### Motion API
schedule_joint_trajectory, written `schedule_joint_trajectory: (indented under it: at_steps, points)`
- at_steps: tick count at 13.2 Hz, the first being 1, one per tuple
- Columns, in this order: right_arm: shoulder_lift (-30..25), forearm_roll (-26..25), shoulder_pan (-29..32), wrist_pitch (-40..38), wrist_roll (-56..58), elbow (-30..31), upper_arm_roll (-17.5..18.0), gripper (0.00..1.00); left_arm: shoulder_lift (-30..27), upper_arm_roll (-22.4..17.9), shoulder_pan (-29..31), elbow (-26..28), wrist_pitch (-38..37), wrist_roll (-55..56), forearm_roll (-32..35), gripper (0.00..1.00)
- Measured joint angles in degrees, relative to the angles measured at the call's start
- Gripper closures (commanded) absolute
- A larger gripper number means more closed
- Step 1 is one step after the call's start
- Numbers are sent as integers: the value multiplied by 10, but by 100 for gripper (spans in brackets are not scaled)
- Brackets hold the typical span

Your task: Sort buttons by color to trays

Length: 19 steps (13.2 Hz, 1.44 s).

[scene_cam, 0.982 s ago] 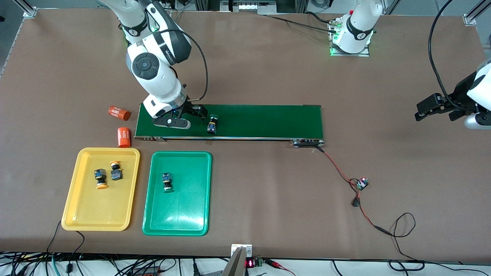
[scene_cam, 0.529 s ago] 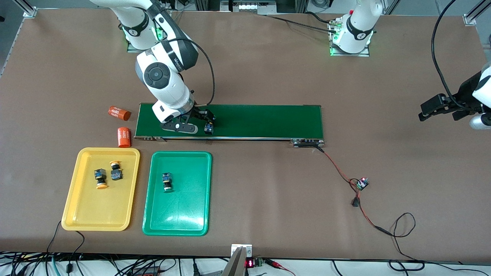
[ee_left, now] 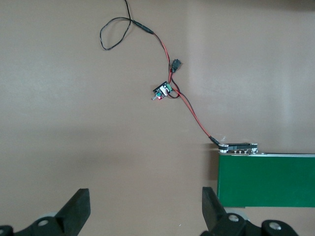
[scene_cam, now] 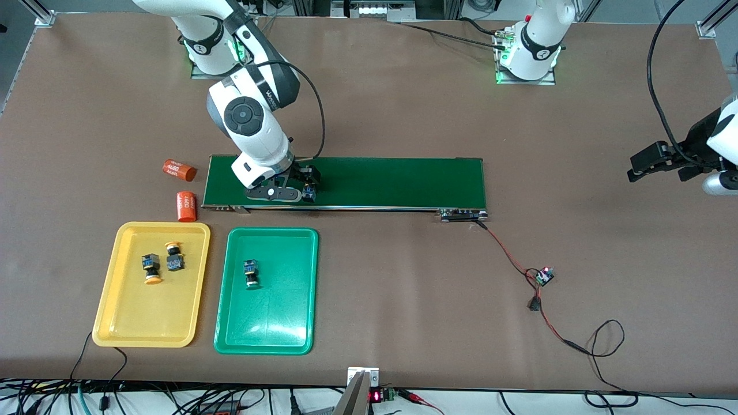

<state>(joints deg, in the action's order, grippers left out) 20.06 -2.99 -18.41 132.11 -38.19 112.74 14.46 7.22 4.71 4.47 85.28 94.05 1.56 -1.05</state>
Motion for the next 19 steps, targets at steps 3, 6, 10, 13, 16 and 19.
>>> schedule_joint_trajectory:
  at_steps: [3,6,10,13,16,19]
  points:
    - [5,-5,-1,0,1,0,0,0,0,1,-1,8,0,-21,0,0]
    - [17,-5,-1,-1,3,0,-2,0,-4,5,-2,18,-7,-21,0,0]
    - [34,-17,-1,0,6,-1,-10,3,-30,14,-2,65,15,-21,0,0]
    - [37,-20,-2,0,7,-2,-10,4,-68,21,-2,110,32,-21,0,0]
    - [37,-20,-3,0,7,-3,-10,7,-81,18,5,112,26,-21,0,0]
    - [37,-20,-4,0,8,-3,-11,13,-84,21,5,89,2,-21,0,0]
